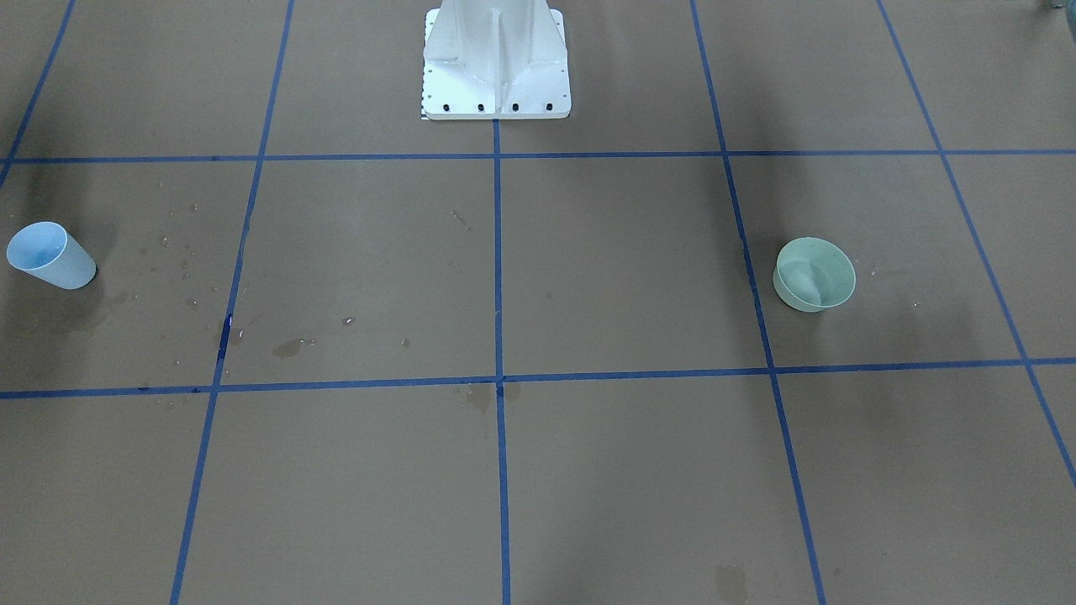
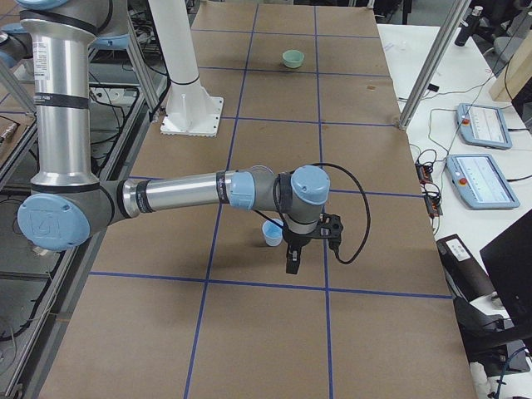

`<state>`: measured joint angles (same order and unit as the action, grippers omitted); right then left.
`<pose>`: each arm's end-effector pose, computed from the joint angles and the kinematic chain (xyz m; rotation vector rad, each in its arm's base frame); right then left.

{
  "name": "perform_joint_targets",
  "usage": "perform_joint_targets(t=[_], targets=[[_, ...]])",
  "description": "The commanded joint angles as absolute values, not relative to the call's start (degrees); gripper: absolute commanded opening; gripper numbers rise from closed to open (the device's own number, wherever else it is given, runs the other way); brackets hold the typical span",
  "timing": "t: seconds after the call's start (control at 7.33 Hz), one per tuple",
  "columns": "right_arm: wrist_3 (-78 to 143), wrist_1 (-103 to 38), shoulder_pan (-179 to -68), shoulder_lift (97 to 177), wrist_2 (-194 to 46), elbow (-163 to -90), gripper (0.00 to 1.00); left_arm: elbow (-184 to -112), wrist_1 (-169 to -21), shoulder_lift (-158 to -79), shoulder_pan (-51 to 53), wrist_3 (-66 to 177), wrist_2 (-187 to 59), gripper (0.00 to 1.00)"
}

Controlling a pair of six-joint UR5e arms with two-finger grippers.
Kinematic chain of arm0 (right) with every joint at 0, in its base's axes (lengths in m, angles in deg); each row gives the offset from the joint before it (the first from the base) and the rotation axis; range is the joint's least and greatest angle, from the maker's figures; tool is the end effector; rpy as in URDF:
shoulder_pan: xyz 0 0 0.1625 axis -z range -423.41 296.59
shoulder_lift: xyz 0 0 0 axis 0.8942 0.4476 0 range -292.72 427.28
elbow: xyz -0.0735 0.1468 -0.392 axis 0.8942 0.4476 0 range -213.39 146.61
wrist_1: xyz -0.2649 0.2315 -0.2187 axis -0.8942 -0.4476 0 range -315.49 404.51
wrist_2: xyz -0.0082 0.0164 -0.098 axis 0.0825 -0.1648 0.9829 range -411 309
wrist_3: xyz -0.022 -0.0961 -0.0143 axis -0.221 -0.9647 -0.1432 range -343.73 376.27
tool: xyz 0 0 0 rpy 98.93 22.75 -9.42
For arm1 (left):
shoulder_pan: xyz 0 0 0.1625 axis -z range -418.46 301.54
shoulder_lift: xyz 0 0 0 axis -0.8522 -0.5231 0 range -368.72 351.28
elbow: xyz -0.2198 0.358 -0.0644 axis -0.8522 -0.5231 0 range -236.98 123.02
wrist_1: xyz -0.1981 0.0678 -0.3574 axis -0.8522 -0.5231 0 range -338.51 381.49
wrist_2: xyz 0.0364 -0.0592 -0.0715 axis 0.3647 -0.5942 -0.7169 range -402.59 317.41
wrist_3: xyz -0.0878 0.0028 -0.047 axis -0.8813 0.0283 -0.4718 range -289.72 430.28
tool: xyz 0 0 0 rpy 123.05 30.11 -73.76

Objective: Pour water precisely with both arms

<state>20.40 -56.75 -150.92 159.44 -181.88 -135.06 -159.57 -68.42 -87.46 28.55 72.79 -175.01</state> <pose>0.0477 -0.4707 0.6007 -0.0705 -0.7107 0.0383 -0.0446 -0.4133 0.6415 0.0177 0.7408 0.0996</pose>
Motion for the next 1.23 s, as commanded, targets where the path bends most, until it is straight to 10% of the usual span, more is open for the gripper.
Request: perform_joint_targets(t=[0.0,1.09], targets=[[20.4,-56.83,-151.12,159.57,-182.21,-135.0,0.99,-159.89,-68.85,-87.12,28.55,72.74,-176.0,1.0],[20.92,-56.83,-151.65,159.83,-183.62,-136.75,0.99,-162.45,-72.34,-93.35,23.06,50.77,-183.85,1.0]])
